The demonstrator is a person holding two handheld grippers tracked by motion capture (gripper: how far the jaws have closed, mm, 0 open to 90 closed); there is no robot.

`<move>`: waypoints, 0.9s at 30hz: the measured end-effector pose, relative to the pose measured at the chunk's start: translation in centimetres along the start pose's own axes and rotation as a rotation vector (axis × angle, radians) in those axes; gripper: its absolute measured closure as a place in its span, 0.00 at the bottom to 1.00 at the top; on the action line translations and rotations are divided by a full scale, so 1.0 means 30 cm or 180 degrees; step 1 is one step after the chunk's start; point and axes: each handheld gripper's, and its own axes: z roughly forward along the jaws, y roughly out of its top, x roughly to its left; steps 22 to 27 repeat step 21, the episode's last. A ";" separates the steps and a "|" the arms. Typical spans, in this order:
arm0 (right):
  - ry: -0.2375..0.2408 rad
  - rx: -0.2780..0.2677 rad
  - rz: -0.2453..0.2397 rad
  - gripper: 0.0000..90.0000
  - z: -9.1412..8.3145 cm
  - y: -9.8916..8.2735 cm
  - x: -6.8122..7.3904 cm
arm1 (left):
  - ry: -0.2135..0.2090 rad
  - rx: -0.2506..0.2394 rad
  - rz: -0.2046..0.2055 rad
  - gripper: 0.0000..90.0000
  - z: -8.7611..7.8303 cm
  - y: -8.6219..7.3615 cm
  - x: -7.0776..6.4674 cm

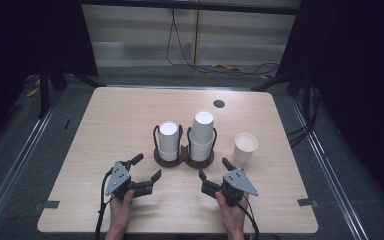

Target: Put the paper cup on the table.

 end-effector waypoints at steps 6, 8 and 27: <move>-0.0014 -0.0165 -0.0046 0.15 0.017 -0.009 0.035 | 0.0040 -0.0041 -0.0010 0.17 -0.001 -0.001 -0.005; -0.0048 -0.0170 -0.0070 0.15 0.023 -0.013 0.043 | 0.0036 -0.0023 0.0007 0.17 -0.003 -0.001 -0.002; -0.0066 -0.0222 -0.0193 0.15 0.027 -0.029 0.079 | 0.0102 -0.0056 0.0043 0.17 -0.008 -0.003 -0.007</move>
